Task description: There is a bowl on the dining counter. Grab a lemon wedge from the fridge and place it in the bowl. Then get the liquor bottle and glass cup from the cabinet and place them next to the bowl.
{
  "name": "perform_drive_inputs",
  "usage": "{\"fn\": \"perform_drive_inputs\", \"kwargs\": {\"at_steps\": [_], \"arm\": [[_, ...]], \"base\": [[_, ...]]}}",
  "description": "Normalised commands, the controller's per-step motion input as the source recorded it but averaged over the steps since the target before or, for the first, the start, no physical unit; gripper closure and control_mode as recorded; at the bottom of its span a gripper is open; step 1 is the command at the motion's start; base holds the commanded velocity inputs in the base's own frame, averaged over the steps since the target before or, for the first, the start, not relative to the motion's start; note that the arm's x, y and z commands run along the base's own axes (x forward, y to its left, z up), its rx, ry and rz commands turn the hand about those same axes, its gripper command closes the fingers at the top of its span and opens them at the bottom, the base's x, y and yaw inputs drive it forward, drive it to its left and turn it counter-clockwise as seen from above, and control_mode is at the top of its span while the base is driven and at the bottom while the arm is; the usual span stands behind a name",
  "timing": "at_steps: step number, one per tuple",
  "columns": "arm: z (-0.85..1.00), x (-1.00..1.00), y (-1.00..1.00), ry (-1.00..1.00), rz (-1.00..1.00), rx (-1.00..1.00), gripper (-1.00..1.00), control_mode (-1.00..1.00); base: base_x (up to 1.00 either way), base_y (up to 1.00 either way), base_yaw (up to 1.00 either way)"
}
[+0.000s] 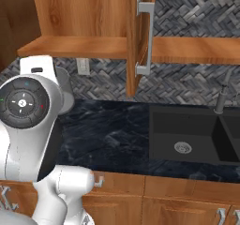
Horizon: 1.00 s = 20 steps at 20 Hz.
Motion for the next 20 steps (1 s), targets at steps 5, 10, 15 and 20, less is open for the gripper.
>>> {"fn": "perform_drive_inputs", "kwargs": {"at_steps": [5,10,15,20], "arm": [[0.00,0.00,0.00,0.00,0.00,0.00,1.00,1.00],[0.00,0.00,0.00,0.00,0.00,0.00,1.00,1.00],[0.00,0.00,0.00,0.00,0.00,0.00,1.00,1.00],[0.00,0.00,0.00,0.00,0.00,0.00,1.00,1.00]], "base": [[-0.84,0.08,-0.02],[-0.87,0.27,-0.06],[-0.90,0.45,-0.09],[-0.91,0.48,-0.12]]}}
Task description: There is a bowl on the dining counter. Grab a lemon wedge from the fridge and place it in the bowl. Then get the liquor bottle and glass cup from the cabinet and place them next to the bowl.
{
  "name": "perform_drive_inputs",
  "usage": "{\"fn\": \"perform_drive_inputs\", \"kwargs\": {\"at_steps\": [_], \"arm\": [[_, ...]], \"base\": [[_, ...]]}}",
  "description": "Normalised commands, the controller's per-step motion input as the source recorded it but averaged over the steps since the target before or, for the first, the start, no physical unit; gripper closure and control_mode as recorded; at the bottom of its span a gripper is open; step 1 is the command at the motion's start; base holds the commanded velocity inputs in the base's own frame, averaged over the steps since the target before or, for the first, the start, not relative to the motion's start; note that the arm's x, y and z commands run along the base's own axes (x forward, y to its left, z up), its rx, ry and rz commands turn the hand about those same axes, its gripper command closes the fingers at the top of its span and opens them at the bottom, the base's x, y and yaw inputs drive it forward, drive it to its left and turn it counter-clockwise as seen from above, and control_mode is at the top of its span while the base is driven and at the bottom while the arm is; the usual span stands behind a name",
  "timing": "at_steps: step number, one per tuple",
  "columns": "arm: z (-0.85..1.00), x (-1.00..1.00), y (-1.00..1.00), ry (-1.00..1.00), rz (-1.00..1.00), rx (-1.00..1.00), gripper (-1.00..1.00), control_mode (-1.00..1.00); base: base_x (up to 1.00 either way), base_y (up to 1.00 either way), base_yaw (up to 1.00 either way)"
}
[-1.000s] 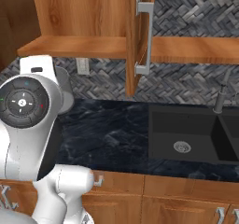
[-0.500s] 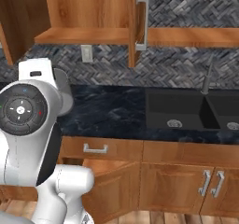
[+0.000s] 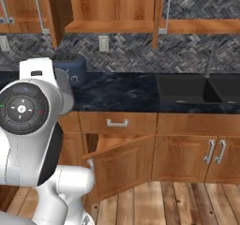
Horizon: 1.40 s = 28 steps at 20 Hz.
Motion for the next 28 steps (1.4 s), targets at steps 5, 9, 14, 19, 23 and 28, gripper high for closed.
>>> {"fn": "perform_drive_inputs", "kwargs": {"at_steps": [5,9,14,19,23,28], "arm": [[0.00,0.00,0.00,0.00,0.00,0.00,1.00,1.00],[0.00,0.00,0.00,0.00,0.00,0.00,1.00,1.00],[0.00,0.00,0.00,0.00,0.00,0.00,1.00,1.00],[0.00,0.00,0.00,0.00,0.00,0.00,1.00,1.00],[0.00,0.00,0.00,0.00,0.00,0.00,1.00,1.00],[0.00,0.00,0.00,0.00,0.00,0.00,1.00,1.00]], "base": [[-0.97,0.40,-0.13],[-1.00,0.22,-0.15],[-1.00,0.02,-0.15],[-1.00,-0.18,-0.07],[-1.00,-0.51,-0.01],[-1.00,-0.64,0.00]]}}
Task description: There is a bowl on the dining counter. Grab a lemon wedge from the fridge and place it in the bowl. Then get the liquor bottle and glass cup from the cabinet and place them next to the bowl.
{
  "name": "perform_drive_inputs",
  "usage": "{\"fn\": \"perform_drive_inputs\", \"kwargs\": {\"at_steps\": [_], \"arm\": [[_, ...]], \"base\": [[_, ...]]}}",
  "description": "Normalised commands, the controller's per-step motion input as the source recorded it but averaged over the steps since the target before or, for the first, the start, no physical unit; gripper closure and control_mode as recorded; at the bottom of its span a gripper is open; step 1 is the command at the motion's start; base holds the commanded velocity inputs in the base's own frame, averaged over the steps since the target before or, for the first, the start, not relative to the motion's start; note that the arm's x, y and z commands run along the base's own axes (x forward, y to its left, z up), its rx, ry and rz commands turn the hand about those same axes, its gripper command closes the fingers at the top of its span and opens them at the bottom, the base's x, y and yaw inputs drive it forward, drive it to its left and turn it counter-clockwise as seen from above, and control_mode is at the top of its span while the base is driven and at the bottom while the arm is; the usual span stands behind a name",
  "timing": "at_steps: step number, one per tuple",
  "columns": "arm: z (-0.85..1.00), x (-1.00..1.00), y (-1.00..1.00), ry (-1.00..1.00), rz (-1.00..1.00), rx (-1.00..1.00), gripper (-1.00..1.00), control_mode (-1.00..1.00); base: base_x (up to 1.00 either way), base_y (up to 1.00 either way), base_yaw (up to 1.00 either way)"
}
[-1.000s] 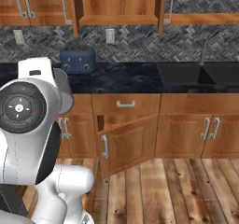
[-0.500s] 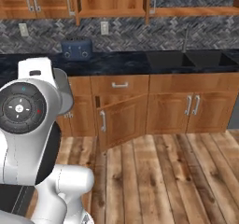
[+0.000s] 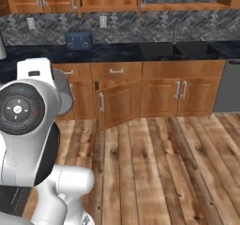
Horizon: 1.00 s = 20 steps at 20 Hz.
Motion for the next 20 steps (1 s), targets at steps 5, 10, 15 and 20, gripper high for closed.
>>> {"fn": "perform_drive_inputs", "kwargs": {"at_steps": [5,10,15,20], "arm": [[0.00,0.00,0.00,0.00,0.00,0.00,1.00,1.00],[0.00,0.00,0.00,0.00,0.00,0.00,1.00,1.00],[0.00,0.00,0.00,0.00,0.00,0.00,1.00,1.00],[0.00,0.00,0.00,0.00,0.00,0.00,1.00,1.00]], "base": [[-1.00,-0.74,0.03],[-1.00,-0.76,0.04],[-1.00,-0.76,0.04],[-1.00,-0.72,0.03]]}}
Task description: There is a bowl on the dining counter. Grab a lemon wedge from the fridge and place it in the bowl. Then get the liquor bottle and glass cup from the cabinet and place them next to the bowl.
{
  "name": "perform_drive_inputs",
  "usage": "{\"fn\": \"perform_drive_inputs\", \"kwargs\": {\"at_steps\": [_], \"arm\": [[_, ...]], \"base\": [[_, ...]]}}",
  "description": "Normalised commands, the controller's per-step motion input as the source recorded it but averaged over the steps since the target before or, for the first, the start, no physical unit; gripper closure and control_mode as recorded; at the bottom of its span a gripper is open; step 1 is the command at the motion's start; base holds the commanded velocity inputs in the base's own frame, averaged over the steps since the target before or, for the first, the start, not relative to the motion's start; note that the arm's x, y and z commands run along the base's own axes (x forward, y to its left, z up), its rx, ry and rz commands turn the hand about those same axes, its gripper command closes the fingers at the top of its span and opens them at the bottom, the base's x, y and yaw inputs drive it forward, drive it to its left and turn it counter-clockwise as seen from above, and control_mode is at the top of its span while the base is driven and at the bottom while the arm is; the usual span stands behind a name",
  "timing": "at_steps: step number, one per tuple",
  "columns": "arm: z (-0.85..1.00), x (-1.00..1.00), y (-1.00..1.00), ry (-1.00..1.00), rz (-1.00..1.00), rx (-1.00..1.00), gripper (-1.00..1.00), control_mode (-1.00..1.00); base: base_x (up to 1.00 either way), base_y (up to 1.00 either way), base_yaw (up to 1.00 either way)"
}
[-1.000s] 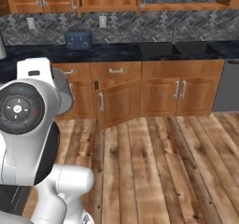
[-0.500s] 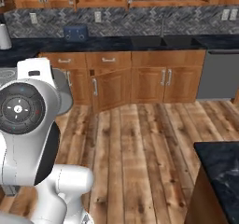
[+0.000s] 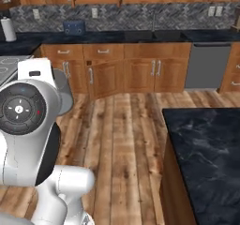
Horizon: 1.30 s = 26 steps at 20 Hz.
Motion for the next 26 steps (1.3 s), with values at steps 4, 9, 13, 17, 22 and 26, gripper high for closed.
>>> {"fn": "perform_drive_inputs", "kwargs": {"at_steps": [4,9,13,17,22,26], "arm": [[0.00,0.00,0.00,0.00,0.00,0.00,1.00,1.00],[0.00,0.00,0.00,0.00,0.00,0.00,1.00,1.00],[0.00,0.00,0.00,0.00,0.00,0.00,1.00,1.00],[0.00,0.00,0.00,0.00,0.00,0.00,1.00,1.00],[0.00,0.00,0.00,0.00,0.00,0.00,1.00,1.00],[0.00,0.00,0.00,0.00,0.00,0.00,1.00,1.00]], "base": [[-1.00,-0.73,0.02],[-1.00,-0.77,0.00],[-1.00,-0.84,0.00],[-1.00,-0.89,0.00],[-1.00,-0.90,0.00],[-1.00,-0.92,0.00]]}}
